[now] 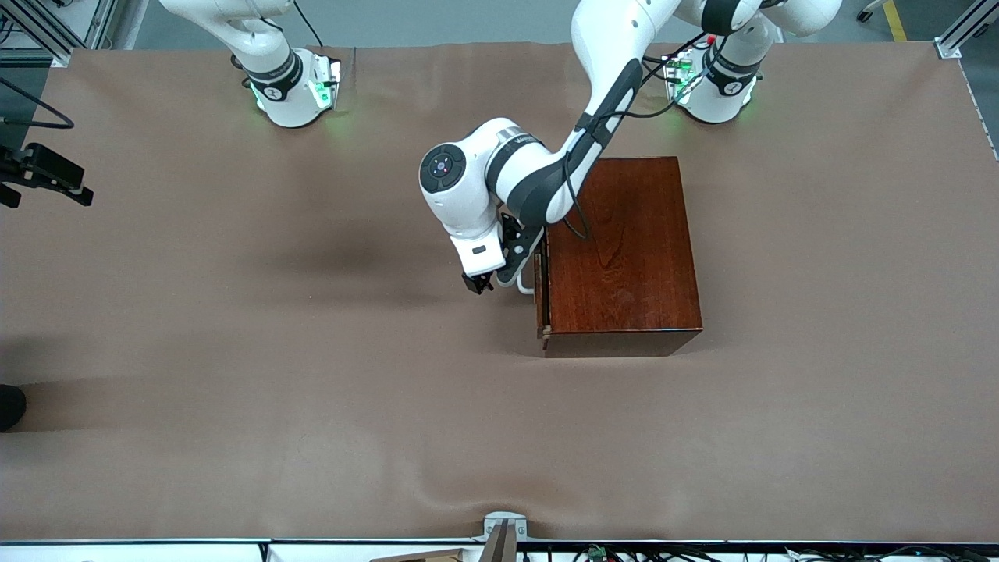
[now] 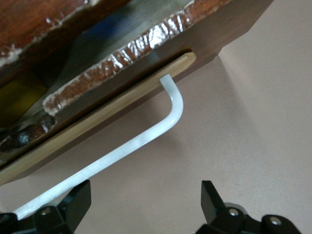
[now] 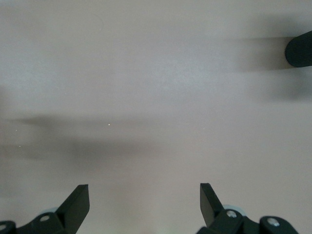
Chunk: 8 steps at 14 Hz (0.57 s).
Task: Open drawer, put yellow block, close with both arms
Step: 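Push the drawer front into the box with the left gripper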
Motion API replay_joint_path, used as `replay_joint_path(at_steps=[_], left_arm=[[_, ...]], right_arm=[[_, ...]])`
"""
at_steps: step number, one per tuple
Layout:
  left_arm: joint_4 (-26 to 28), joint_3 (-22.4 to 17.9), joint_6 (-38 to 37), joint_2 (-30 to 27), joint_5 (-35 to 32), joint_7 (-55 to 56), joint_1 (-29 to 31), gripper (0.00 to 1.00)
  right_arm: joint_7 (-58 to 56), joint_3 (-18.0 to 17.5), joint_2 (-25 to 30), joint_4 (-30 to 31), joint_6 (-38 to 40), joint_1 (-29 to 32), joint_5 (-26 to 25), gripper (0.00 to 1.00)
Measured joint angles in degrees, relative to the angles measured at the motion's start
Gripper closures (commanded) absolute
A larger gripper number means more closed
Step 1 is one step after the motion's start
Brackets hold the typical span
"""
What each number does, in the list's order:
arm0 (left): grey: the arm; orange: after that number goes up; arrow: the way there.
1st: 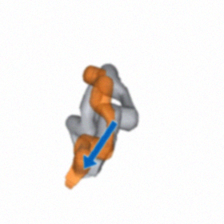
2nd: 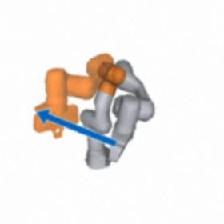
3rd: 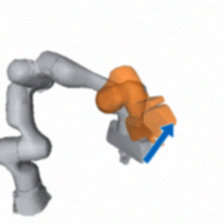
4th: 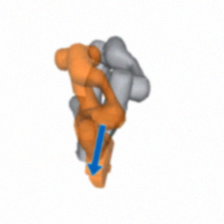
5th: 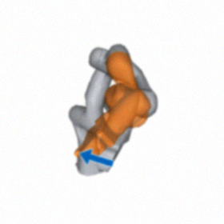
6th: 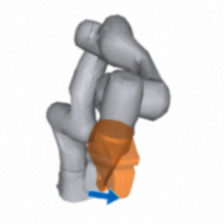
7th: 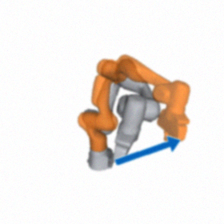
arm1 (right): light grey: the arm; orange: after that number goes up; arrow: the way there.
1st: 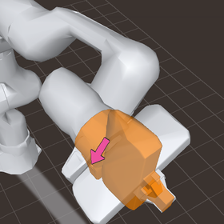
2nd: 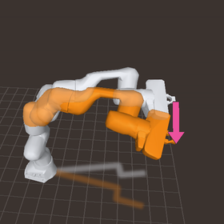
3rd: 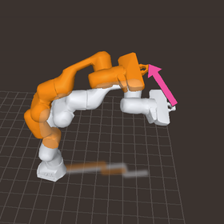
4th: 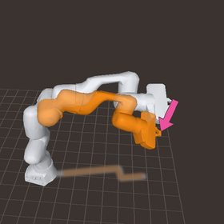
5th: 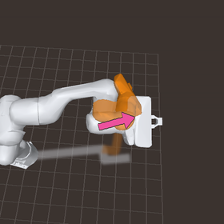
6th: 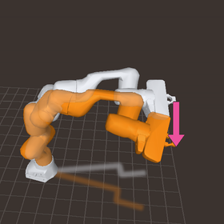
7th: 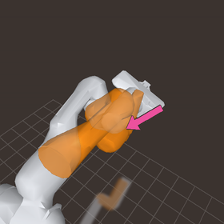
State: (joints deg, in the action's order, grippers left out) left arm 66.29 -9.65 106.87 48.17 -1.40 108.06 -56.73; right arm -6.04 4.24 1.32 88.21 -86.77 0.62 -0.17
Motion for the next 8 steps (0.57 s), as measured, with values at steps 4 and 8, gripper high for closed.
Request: replay_joint_path(at_steps=[4,8], left_arm=[[0.04,-0.06,-0.24,0.00,-0.02,-0.01,0.06,0.00],[0.09,-0.16,-2.04,0.00,-0.01,0.00,0.87,0.00]], right_arm=[[0.00,-0.04,0.00,-0.08,0.00,0.00,0.00,0.00],[0.00,-0.09,0.00,-0.09,0.20,0.00,0.00,0.00]])
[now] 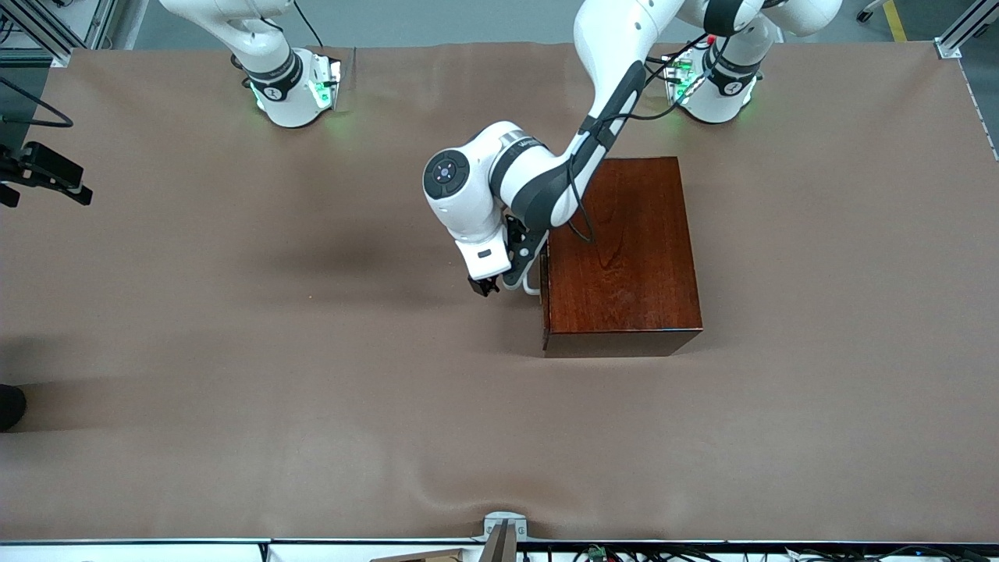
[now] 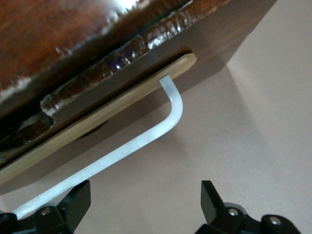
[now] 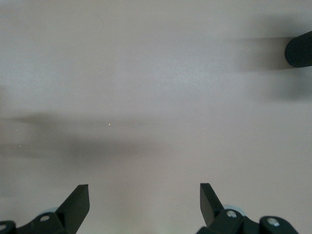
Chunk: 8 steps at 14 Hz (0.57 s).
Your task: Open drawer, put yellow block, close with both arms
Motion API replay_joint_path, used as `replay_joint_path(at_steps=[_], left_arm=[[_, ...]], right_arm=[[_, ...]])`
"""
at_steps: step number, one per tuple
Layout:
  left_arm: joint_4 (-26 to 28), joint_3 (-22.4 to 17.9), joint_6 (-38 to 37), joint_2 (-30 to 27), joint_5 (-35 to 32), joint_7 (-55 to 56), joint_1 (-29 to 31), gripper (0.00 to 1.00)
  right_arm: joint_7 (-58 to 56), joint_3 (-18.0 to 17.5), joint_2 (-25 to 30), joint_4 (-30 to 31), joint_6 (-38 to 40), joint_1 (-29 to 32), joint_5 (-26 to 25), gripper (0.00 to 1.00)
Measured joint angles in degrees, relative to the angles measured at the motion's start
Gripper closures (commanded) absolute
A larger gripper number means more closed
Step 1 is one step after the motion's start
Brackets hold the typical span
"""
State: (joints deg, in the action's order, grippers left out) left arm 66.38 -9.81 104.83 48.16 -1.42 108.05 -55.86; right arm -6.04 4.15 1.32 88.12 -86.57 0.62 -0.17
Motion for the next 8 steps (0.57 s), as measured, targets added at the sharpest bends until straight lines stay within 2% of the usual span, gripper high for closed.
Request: replay_joint_path(at_steps=[8], left_arm=[[-0.32,-0.02,-0.56,-1.50,0.00,-0.64,0.31,0.00]], right_arm=[[0.00,-0.10,0.00,-0.09,0.08,0.00,0.00,0.00]])
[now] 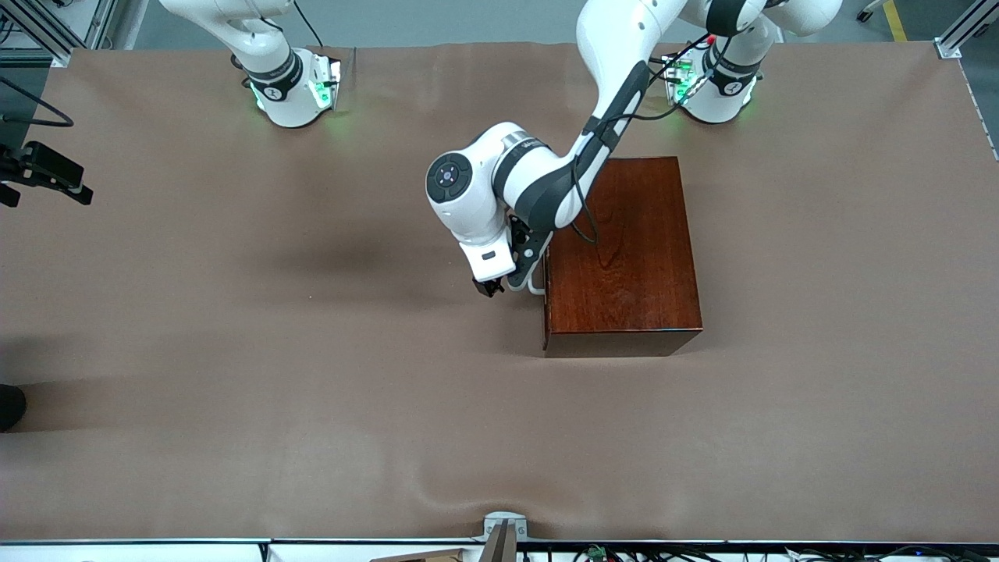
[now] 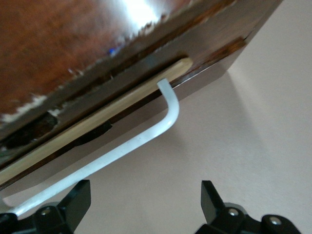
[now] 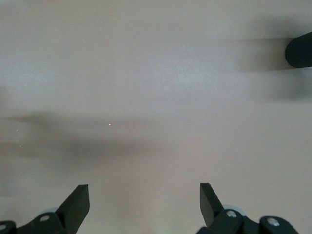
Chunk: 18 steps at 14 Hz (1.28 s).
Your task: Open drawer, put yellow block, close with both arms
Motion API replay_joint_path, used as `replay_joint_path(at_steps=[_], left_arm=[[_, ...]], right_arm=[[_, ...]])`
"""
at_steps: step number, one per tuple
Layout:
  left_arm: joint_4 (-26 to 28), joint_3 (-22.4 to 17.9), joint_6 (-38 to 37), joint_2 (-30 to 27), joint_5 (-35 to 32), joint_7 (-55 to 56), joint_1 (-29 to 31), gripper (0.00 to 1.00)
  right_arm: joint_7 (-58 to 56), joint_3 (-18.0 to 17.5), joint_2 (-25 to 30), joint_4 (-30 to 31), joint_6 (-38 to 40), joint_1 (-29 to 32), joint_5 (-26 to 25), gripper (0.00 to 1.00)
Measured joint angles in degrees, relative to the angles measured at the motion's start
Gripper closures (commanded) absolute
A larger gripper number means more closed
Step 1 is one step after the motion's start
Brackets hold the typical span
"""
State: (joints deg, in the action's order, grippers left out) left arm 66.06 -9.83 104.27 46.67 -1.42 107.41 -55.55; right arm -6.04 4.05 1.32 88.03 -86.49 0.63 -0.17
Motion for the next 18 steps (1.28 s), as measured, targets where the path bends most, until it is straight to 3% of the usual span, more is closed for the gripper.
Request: replay_joint_path(at_steps=[6,18], left_arm=[[-0.01,-0.29,-3.27,-11.47,0.00,-10.67,6.33,0.00],[0.60,-0.22,-18.48,-22.95,0.00,-58.70,27.49,0.00]], right_arm=[[0.00,-0.13,0.00,-0.03,0.30,0.00,0.00,0.00],[0.00,0.01,0.01,-0.81,3.58,0.01,0.00,0.00]])
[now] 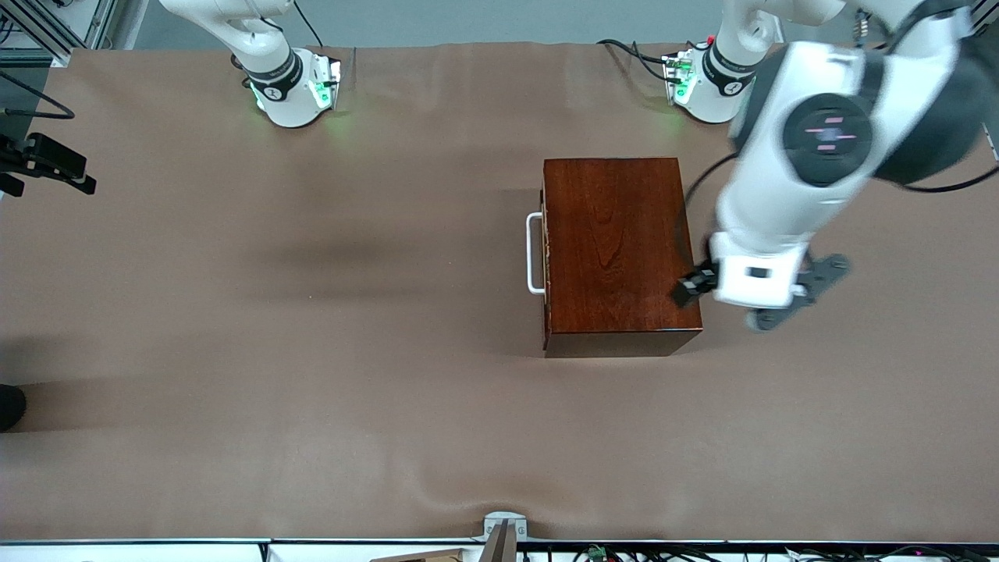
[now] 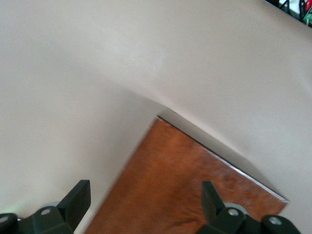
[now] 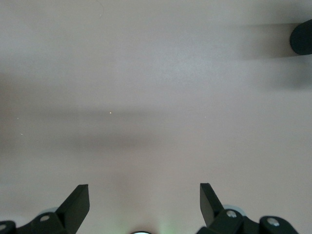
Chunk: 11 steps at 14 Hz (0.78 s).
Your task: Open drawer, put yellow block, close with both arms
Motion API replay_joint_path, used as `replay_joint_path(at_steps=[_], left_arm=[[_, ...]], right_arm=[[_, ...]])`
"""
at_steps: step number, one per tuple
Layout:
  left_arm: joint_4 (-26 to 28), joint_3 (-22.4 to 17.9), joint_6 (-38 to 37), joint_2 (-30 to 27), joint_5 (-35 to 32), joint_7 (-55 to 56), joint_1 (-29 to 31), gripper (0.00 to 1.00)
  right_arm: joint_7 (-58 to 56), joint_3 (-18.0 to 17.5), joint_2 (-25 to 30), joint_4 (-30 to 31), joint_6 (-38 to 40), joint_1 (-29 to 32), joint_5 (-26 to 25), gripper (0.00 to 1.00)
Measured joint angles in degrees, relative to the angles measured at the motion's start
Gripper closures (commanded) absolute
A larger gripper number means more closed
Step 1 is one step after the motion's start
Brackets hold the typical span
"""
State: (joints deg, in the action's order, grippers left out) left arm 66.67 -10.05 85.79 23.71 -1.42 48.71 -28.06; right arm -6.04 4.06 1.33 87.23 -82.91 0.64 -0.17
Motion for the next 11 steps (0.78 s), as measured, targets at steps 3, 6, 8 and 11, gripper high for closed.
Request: replay_joint_path(at_steps=[3,6,8,11], left_arm=[[0.07,0.04,-3.08,-2.04,0.00,-10.53,5.00,0.00],[0.21,0.10,-5.74,-3.55,0.00,-17.52,7.62,0.00],[0.50,0.11,-6.67,-4.66,0.00,-21.96,8.83,0.00],[2.58,0.12,-7.09,-7.20,0.00,-28.92,10.55,0.00]], right_arm=[[0.00,0.05,0.00,-0.04,0.13,0.01,0.00,0.00],[0.00,0.05,0.00,-0.09,0.14,0.01,0.00,0.00],[0.00,0.09,0.00,-0.11,0.15,0.01,0.00,0.00],[0.00,0.21,0.00,-0.13,0.16,0.15,0.00,0.00]])
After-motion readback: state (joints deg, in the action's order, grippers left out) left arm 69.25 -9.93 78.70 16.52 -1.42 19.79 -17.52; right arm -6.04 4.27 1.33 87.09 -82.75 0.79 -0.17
